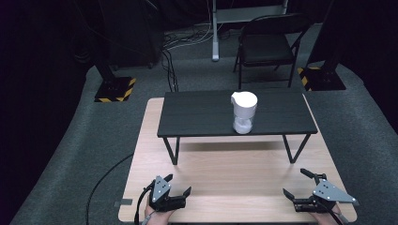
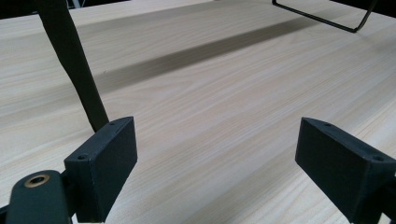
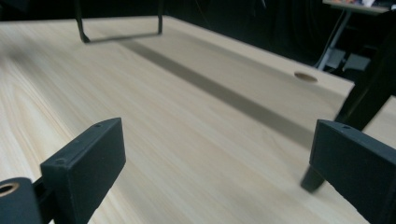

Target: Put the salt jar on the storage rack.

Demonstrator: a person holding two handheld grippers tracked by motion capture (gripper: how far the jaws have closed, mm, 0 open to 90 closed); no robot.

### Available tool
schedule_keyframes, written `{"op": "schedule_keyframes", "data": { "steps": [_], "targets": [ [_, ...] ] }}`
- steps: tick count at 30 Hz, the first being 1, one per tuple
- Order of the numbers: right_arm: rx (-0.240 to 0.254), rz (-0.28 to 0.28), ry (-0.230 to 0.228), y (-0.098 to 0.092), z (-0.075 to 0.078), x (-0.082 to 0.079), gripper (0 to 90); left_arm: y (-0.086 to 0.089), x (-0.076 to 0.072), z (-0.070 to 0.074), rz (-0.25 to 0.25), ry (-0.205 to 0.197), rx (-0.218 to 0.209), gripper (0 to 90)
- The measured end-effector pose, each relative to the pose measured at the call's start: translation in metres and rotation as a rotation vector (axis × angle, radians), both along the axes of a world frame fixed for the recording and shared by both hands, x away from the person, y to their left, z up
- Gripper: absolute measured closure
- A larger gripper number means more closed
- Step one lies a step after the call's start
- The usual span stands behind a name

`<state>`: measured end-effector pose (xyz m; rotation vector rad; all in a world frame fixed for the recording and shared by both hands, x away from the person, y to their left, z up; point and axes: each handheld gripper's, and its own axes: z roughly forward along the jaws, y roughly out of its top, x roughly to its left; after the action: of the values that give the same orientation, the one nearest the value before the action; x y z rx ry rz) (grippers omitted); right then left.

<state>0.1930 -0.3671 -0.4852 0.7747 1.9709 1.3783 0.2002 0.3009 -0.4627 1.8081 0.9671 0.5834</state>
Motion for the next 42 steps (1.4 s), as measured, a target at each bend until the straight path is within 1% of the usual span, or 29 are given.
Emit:
{"op": "schedule_keyframes", "data": {
  "steps": [1, 4, 10, 16, 23, 32, 38, 42],
  "targets": [
    [0.001, -0.008, 0.016, -0.0005, -0.0005, 0.0018, 2.2, -0.0002, 0.0002, 0.0001, -0.001, 0.0, 0.002, 12.6],
    [0.006, -0.013, 0.033, -0.0012, -0.001, 0.0047, 2.2, -0.0003, 0.0004, 0.0002, -0.004, 0.0, 0.003, 12.6],
    [0.008, 0.001, 0.032, -0.0016, -0.0002, 0.0051, 2.7, -0.0008, 0.0019, 0.0004, -0.009, 0.003, 0.008, 12.6],
    [0.007, -0.007, 0.046, -0.0019, 0.0003, 0.0067, 3.3, -0.0003, 0.0015, 0.0003, -0.005, 0.002, 0.006, 12.6],
    [0.013, -0.006, 0.049, -0.0026, 0.0005, 0.0064, 3.4, -0.0013, 0.0026, 0.0003, -0.007, 0.003, 0.009, 12.6],
    [0.007, -0.011, 0.057, -0.0022, 0.001, 0.0067, 4.0, -0.0011, 0.0039, 0.0005, -0.009, 0.004, 0.009, 12.6],
    [0.015, -0.018, 0.051, -0.0036, 0.0007, 0.0045, 4.0, -0.002, 0.0038, 0.0003, -0.011, 0.003, 0.008, 12.5],
    [0.011, -0.018, 0.053, -0.003, 0.0009, 0.0049, 4.0, -0.0013, 0.0035, 0.0002, -0.011, 0.002, 0.007, 12.5]
  ]
}}
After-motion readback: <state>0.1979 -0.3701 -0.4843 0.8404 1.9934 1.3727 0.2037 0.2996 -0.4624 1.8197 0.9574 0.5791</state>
